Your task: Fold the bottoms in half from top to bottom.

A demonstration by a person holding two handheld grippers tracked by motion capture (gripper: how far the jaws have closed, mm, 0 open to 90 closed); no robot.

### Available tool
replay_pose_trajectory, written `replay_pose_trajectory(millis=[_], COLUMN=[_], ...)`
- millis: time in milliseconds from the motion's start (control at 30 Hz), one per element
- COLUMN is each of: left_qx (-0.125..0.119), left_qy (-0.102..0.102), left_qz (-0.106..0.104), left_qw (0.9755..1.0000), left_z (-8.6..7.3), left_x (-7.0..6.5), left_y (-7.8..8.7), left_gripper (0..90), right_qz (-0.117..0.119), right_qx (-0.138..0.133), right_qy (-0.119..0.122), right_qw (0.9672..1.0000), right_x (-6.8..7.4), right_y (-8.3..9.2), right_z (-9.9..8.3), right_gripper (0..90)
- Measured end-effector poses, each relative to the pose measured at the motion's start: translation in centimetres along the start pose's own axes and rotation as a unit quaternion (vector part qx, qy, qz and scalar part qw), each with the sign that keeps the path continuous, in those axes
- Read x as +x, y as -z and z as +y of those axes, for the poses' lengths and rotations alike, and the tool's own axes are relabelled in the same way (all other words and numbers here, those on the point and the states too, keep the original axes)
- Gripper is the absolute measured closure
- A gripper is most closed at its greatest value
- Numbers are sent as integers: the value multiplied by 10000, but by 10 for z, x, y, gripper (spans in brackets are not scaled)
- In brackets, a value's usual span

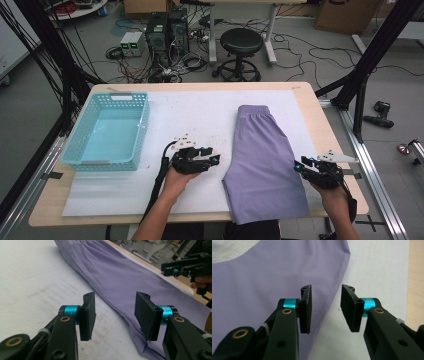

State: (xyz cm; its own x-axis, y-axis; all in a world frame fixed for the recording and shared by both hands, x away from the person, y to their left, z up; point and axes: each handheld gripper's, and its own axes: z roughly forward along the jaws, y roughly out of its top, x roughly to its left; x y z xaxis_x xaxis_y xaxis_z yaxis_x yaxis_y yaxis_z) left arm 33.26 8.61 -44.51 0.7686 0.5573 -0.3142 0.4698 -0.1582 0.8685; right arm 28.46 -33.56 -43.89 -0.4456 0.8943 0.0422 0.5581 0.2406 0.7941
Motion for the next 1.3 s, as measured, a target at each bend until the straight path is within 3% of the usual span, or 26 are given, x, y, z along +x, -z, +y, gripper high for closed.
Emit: replay_pose_trajectory(millis=[167,300,433,567,633,700,767,833,1100,1300], left_qx=[382,720,1047,1317,1355,1388,1376,1380,1494,1534], left_qy=[6,-1,41,-138,-165,-159,-171,-157,-286,-224], left_qz=[-128,-98,-97,-93,-73,-54,-56,-85,-169,-306], left_qw=[9992,9974,9944,9911,9906,9902,9903,9903,9882,9874], left_z=[-6,-8,-9,-11,-12,-12,-13,-15,-23,-36], left_x=[-10,-15,-18,-25,-28,-29,-30,-31,-38,-46], left_y=[-22,-34,-37,-39,-39,-38,-36,-34,-16,5], left_gripper=[512,527,622,785,862,877,883,885,886,886], right_qz=[-2,19,84,155,144,113,72,178,256,396], right_qx=[54,161,338,493,574,598,630,657,845,898], right_qy=[-10,-11,-42,-69,-167,-270,-281,-315,-376,-344], right_qw=[10000,9999,9994,9986,9981,9978,9976,9972,9954,9946], right_x=[1,3,4,5,5,5,6,6,22,43], right_y=[-3,-6,-10,-13,-15,-14,-12,-10,3,19], right_z=[-2,-4,-4,-6,-7,-8,-9,-11,-17,-29], right_gripper=[568,562,636,700,704,726,792,883,889,888])
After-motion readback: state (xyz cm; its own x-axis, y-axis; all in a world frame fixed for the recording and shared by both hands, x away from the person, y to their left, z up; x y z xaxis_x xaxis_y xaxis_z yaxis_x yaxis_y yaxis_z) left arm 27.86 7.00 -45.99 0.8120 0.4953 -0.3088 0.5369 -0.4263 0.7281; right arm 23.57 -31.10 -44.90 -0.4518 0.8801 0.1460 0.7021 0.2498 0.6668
